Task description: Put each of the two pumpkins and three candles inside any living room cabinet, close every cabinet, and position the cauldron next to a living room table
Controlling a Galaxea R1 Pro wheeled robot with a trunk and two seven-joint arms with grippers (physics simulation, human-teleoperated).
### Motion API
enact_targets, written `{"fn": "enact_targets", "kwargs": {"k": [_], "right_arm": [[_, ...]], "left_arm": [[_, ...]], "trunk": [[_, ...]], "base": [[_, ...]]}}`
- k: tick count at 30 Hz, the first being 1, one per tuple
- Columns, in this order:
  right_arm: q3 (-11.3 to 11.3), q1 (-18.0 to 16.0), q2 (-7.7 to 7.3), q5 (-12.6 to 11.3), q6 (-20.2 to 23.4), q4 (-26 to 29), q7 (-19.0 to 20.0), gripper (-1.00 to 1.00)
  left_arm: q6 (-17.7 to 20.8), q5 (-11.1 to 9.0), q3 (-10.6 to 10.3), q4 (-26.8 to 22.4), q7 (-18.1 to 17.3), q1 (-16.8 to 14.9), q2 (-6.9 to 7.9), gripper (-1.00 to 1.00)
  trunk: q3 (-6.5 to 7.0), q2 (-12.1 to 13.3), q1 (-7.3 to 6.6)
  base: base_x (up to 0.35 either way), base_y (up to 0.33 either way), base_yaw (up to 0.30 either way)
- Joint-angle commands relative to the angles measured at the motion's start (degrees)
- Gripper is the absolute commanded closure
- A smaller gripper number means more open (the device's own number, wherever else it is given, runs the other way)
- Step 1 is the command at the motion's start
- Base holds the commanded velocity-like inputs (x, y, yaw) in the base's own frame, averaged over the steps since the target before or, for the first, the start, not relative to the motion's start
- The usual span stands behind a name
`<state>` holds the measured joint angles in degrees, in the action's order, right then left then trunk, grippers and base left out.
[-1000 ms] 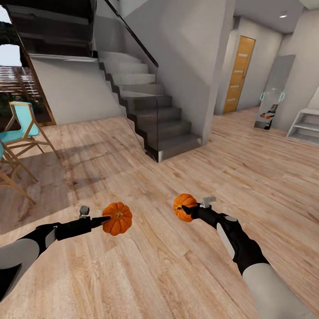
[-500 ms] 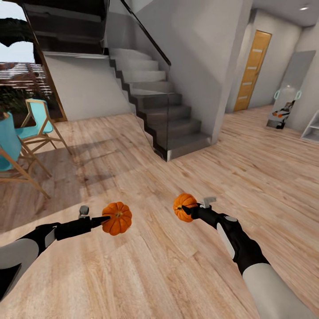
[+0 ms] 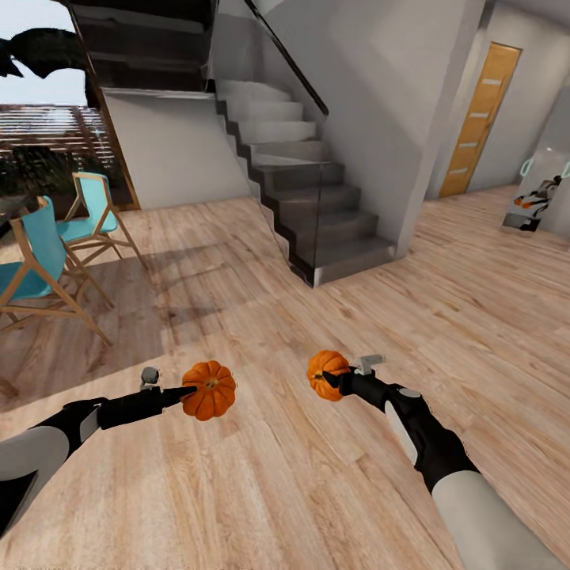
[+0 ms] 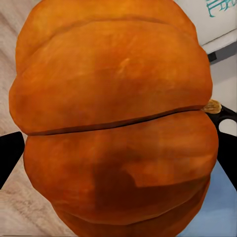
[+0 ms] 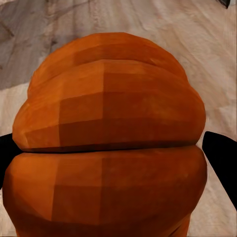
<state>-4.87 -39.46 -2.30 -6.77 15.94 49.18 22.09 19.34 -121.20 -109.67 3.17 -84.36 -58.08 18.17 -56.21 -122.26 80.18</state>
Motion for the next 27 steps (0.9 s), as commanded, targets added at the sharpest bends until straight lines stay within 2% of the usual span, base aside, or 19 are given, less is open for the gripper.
{"fn": "enact_targets", "kwargs": {"k": [1,6,16,22,27], "right_arm": [[-0.2,0.0,-0.03,0.0,0.0,0.0,-0.1,1.00],[-0.6,0.0,-0.08,0.0,0.0,0.0,0.0,1.00],[-0.8,0.0,-0.02,0.1,0.1,0.4,0.0,1.00],[-0.9,0.0,0.04,0.1,0.1,0.4,-2.9,1.00],[-2.2,0.0,0.02,0.0,0.1,0.4,-3.7,1.00]], "left_arm": [[0.0,0.0,0.1,0.0,0.0,0.0,0.01,1.00],[0.0,0.0,0.1,0.0,-0.1,0.1,0.02,1.00],[0.0,0.0,0.1,0.0,-0.1,0.1,0.02,1.00],[2.3,-0.2,0.2,0.0,0.0,0.1,0.14,1.00],[2.6,-0.2,0.2,0.0,0.1,0.1,0.13,1.00]], "trunk": [[0.10,0.4,-0.23],[0.79,2.4,-1.33],[2.48,6.4,-3.52],[3.16,8.8,-4.84],[3.69,10.8,-5.94]], "base": [[-0.005,0.162,0.164],[-0.087,0.204,0.093],[-0.005,0.008,0.022],[0.000,0.000,0.162],[0.000,0.000,0.176]]}}
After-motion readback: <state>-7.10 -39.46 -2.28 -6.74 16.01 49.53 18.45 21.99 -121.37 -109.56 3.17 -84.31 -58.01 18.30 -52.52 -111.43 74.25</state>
